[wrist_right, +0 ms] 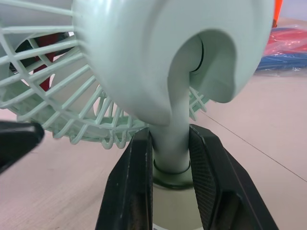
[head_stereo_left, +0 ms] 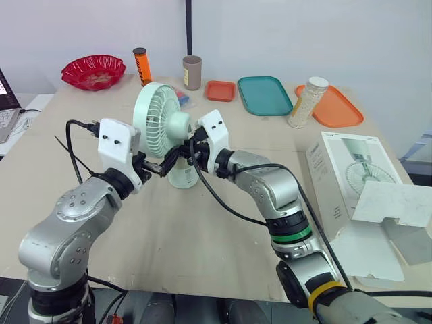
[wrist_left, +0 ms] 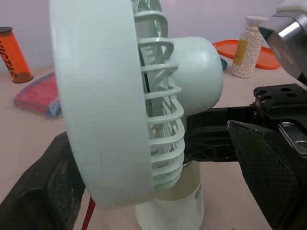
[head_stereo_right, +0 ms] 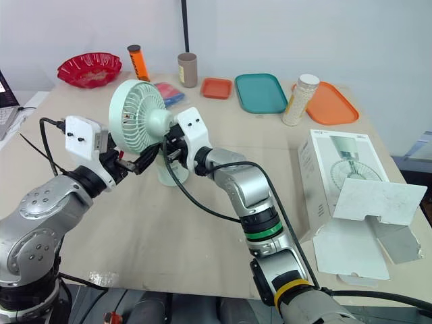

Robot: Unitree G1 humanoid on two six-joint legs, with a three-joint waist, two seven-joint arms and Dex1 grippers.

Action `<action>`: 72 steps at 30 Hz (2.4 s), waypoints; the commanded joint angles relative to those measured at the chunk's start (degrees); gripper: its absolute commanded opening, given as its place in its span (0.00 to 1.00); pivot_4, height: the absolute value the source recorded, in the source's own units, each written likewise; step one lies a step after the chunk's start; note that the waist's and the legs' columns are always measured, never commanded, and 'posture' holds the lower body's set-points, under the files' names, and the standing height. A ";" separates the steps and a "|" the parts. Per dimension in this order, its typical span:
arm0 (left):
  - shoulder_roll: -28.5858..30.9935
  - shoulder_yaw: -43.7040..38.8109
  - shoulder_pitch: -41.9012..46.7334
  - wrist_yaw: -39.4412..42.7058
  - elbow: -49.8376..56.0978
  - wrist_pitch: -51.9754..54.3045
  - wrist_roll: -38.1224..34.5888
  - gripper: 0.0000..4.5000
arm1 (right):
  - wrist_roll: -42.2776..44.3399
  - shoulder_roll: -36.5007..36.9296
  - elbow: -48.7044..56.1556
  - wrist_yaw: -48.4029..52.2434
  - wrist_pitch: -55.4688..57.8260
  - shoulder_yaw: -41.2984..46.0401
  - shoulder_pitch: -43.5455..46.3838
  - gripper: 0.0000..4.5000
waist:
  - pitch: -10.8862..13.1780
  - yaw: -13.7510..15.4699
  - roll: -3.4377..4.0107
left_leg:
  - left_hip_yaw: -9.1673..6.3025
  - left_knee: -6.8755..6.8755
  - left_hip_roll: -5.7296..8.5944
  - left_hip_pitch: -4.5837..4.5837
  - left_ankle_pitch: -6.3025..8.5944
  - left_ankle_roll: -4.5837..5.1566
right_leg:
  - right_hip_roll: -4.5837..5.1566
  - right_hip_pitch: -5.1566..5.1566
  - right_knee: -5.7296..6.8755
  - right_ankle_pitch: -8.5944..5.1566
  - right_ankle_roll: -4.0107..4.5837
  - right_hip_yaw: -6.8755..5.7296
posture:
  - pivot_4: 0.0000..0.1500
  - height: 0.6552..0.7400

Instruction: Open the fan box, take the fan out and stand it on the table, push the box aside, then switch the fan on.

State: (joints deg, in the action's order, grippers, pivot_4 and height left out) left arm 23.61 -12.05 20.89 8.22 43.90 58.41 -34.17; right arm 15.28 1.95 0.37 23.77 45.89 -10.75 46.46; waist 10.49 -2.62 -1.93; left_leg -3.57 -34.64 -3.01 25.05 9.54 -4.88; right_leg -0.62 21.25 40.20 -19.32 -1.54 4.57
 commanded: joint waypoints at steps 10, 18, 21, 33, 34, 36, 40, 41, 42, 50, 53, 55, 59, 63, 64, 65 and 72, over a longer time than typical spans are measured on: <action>7.94 -15.26 -5.16 3.80 8.11 2.78 -13.43 0.99 | 0.24 0.85 1.76 0.45 -1.18 0.76 0.64 0.22 | 0.00 -0.11 0.00 | 0.01 0.01 -0.04 -0.01 0.00 0.00 | -0.01 0.01 0.00 0.00 0.00 0.00 | 1.00 1.00; 15.22 -25.98 -13.21 7.67 7.62 -0.01 -14.63 0.99 | 0.55 1.71 0.81 1.42 -2.12 1.45 1.43 0.22 | -0.01 -0.06 -0.02 | -0.08 0.01 -0.05 -0.01 -0.01 -0.02 | -0.02 -0.01 0.01 0.02 0.04 -0.08 | 1.00 1.00; 20.37 -29.20 -18.69 14.65 2.19 -6.72 -8.58 0.99 | 1.64 2.35 2.00 2.49 -1.96 2.23 1.67 0.22 | 0.00 -0.06 0.00 | -0.11 0.01 -0.07 -0.02 -0.03 -0.05 | -0.04 0.00 0.00 0.04 0.07 -0.12 | 1.00 1.00; 23.95 -13.90 -18.81 31.88 -19.27 -34.53 7.92 0.99 | 9.14 8.22 11.87 9.08 1.13 6.14 -1.16 0.22 | 0.06 0.03 0.10 | -0.07 0.24 -0.11 0.03 -0.07 -0.11 | -0.04 0.14 -0.07 0.05 0.17 -0.16 | 1.00 1.00; 23.82 -12.38 -17.84 32.63 -20.76 -35.94 8.73 0.99 | 9.58 9.12 13.09 9.61 1.48 6.10 -2.01 0.22 | 0.06 0.02 0.10 | -0.07 0.25 -0.13 0.03 -0.07 -0.11 | -0.05 0.15 -0.07 0.05 0.18 -0.16 | 1.00 1.00; 23.00 -10.77 -16.64 32.79 -22.20 -37.51 9.60 0.99 | 10.53 10.64 15.44 10.46 2.74 5.68 -3.94 0.22 | 0.06 0.03 0.09 | -0.06 0.24 -0.14 0.03 -0.06 -0.11 | -0.05 0.15 -0.08 0.06 0.21 -0.17 | 1.00 1.00; 21.97 -9.21 -16.05 33.36 -22.02 -39.16 9.86 0.99 | 12.12 12.81 20.72 10.17 5.28 5.06 -8.58 0.22 | 0.05 -0.12 0.08 | -0.01 0.24 -0.19 0.03 -0.05 -0.09 | -0.06 0.17 -0.05 0.07 0.21 -0.15 | 1.00 1.00; 21.90 -8.84 -15.99 33.56 -21.92 -39.35 9.82 0.99 | 12.56 13.46 22.23 10.29 5.73 5.07 -10.02 0.22 | 0.05 -0.13 0.09 | -0.02 0.25 -0.22 0.03 -0.05 -0.09 | -0.09 0.17 -0.05 0.07 0.22 -0.16 | 1.00 1.00; 21.87 -8.63 -15.95 33.67 -21.88 -39.42 9.76 0.99 | 12.88 13.90 23.20 10.31 6.02 5.10 -10.92 0.22 | 0.05 -0.16 0.09 | -0.01 0.24 -0.23 0.03 -0.05 -0.09 | -0.09 0.18 -0.05 0.07 0.22 -0.15 | 1.00 1.00; 21.43 -5.52 -14.22 34.62 -21.95 -40.27 9.80 0.99 | 12.82 17.93 30.48 10.56 2.94 4.17 -20.65 0.22 | 0.03 -0.09 0.05 | 0.00 0.19 -0.22 0.00 -0.05 -0.09 | -0.10 0.12 -0.04 0.08 0.23 -0.14 | 1.00 1.00; 21.06 -4.36 -13.26 35.05 -22.35 -40.33 9.60 0.99 | 13.54 18.46 31.88 9.76 3.68 4.61 -21.66 0.22 | 0.03 -0.18 0.05 | 0.01 0.17 -0.24 -0.04 -0.05 -0.09 | -0.12 0.11 0.00 0.09 0.24 -0.13 | 1.00 1.00; 20.57 -3.43 -12.31 35.05 -22.82 -40.26 9.63 0.99 | 13.95 18.56 32.19 9.04 4.18 5.22 -21.64 0.22 | 0.03 -0.23 0.05 | 0.03 0.17 -0.28 -0.09 -0.05 -0.09 | -0.15 0.11 0.03 0.10 0.27 -0.12 | 1.00 1.00; 20.56 -1.24 -11.44 37.45 -23.53 -40.07 8.97 0.99 | 15.21 19.42 32.35 9.01 5.13 6.29 -21.41 0.22 | 0.03 -0.13 0.05 | 0.03 0.17 -0.29 -0.09 -0.05 -0.09 | -0.17 0.10 0.03 0.10 0.27 -0.12 | 1.00 1.00; 22.42 2.30 -12.81 45.45 -25.94 -45.03 10.45 0.99 | 16.84 22.17 32.90 11.61 5.15 5.54 -22.20 0.22 | 0.03 -0.14 0.06 | 0.03 0.17 -0.28 -0.08 -0.05 -0.09 | -0.17 0.10 0.02 0.10 0.27 -0.12 | 1.00 1.00; 22.74 3.12 -12.74 47.46 -27.34 -47.04 11.12 0.99 | 16.80 22.74 32.85 12.10 4.86 5.13 -22.28 0.22 | 0.03 -0.13 0.05 | 0.04 0.18 -0.28 -0.08 -0.05 -0.09 | -0.17 0.10 0.02 0.10 0.27 -0.12 | 1.00 1.00; 22.87 4.02 -12.07 49.09 -28.90 -47.93 11.48 0.99 | 16.86 23.41 32.67 12.73 4.57 4.75 -22.20 0.22 | 0.03 -0.12 0.05 | 0.04 0.18 -0.28 -0.08 -0.05 -0.09 | -0.17 0.10 0.02 0.10 0.27 -0.12 | 1.00 1.00; 21.91 8.86 -6.50 55.00 -36.44 -51.81 13.04 0.99 | 17.13 26.64 30.22 16.43 3.03 4.20 -20.70 0.22 | 0.02 -0.08 0.06 | 0.03 0.15 -0.26 -0.09 -0.05 -0.08 | -0.18 0.07 0.02 0.09 0.25 -0.13 | 1.00 1.00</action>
State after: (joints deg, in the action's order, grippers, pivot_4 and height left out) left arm 45.68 -3.68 13.10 61.96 8.09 8.08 -21.29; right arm 31.19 27.96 30.12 38.31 49.34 -6.28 25.26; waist 10.51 -2.71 -1.87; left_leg -3.54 -34.49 -3.28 24.97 9.48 -4.95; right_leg -0.80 21.31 40.21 -19.24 -1.29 4.44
